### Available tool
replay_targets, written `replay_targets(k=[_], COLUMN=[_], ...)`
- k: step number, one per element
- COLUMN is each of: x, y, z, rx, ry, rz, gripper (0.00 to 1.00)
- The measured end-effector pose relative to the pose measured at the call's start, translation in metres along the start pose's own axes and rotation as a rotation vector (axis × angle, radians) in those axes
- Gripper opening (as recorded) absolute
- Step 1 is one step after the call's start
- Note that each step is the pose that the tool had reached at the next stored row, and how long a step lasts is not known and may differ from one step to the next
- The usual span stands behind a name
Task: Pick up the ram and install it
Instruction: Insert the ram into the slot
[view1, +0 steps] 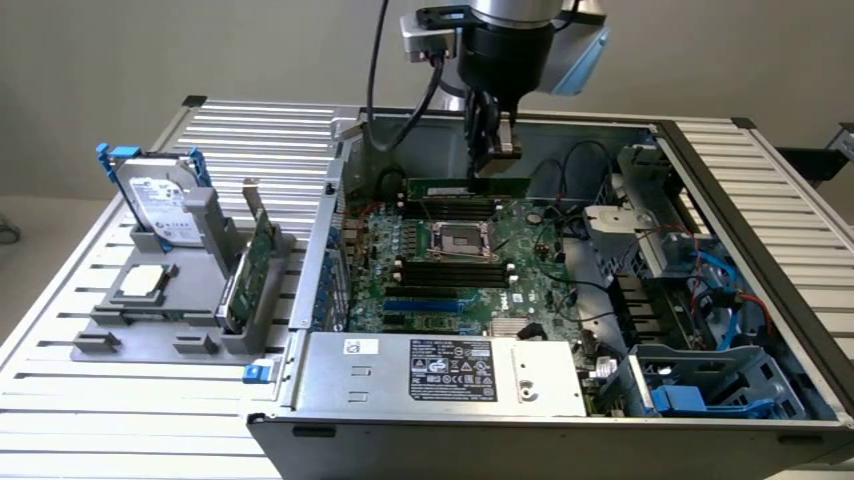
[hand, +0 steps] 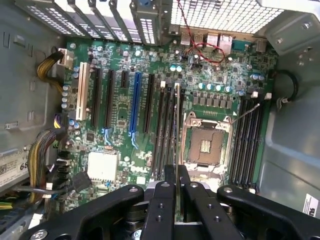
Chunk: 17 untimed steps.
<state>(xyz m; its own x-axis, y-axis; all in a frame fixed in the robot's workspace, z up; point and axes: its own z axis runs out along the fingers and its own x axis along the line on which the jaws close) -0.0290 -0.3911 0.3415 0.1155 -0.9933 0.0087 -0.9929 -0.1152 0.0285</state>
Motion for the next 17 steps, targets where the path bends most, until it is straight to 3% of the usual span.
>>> replay_targets(k=[2, 9, 17], x=[0.000, 0.000, 0.003], y=[0.0002, 0.0008, 0.0038], z=[0.0019, 0.0123, 0.0270], rx=[0.0003, -0.0003, -0.0004], ry=[-0.0029, -0.0052, -0.0056], rz=[0.013, 0.089, 0.103], gripper=[0.14, 0.14, 0.14])
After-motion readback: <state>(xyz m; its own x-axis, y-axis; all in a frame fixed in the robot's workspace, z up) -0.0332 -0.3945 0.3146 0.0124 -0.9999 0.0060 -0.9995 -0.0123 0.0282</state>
